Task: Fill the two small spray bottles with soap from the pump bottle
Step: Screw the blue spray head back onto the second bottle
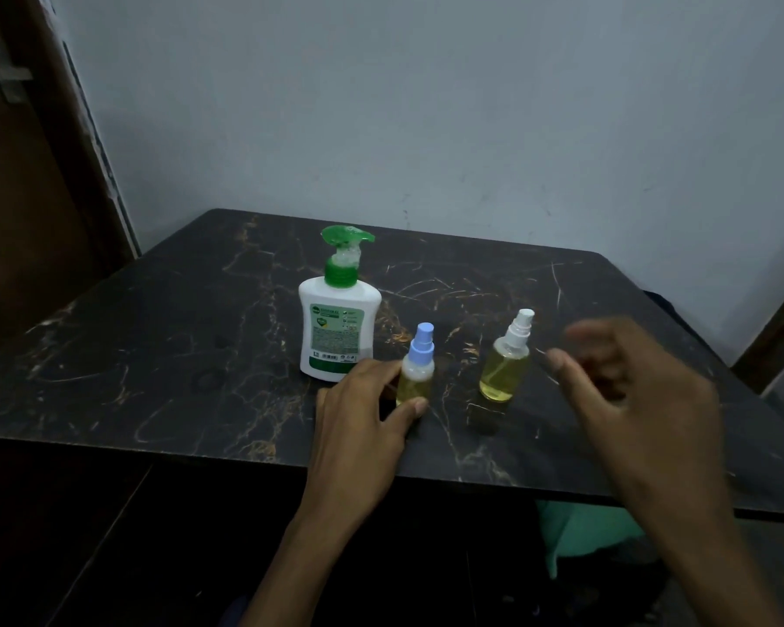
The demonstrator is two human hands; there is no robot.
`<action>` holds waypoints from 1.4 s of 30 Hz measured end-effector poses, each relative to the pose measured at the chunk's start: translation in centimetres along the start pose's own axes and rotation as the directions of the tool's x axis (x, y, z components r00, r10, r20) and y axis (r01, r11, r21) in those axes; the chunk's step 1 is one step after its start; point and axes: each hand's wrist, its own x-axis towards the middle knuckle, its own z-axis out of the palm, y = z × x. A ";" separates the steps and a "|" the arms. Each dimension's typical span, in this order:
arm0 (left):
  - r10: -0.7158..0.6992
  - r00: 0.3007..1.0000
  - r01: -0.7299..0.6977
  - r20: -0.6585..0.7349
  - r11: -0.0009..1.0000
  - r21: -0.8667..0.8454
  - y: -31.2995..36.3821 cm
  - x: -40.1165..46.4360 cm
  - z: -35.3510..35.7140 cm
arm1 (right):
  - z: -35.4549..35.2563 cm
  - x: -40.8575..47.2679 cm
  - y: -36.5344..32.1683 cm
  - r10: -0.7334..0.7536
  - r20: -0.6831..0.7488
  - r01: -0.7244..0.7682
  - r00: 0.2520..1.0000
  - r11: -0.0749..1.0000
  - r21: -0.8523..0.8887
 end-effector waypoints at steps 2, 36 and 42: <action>-0.007 1.000 0.007 0.006 1.000 0.012 0.3 0.0 -0.1 | 1.2 -0.9 2.5 0.099 0.061 -0.098 0.993 0.995 -0.018; -0.084 0.996 0.076 0.032 0.978 0.193 1.8 9.5 6.6 | 11.3 7.0 5.0 0.050 0.258 -0.065 0.965 0.997 0.050; -0.087 0.996 0.082 0.022 0.978 0.191 1.5 10.0 7.0 | 11.9 7.5 5.2 0.048 0.252 -0.061 0.966 0.997 0.048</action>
